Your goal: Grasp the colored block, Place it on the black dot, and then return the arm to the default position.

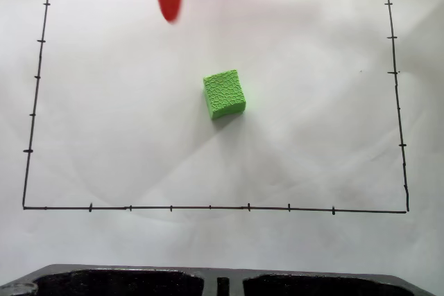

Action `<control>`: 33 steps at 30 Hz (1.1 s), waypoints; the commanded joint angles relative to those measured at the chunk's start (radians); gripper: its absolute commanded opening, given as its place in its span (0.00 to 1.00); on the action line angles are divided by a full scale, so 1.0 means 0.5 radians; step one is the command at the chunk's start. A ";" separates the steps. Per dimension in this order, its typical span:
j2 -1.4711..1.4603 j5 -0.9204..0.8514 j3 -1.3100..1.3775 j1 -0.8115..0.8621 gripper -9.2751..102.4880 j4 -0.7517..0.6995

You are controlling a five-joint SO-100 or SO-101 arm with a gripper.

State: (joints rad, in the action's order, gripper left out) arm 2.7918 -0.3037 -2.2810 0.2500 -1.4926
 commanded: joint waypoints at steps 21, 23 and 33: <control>0.948 0.430 -1.025 -0.034 0.08 0.571; 0.948 0.491 -1.074 -0.049 0.08 0.644; 0.948 0.555 -1.448 -0.046 0.08 1.123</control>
State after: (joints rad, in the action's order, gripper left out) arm 3.2566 -0.0199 -2.9790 0.2286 -0.9725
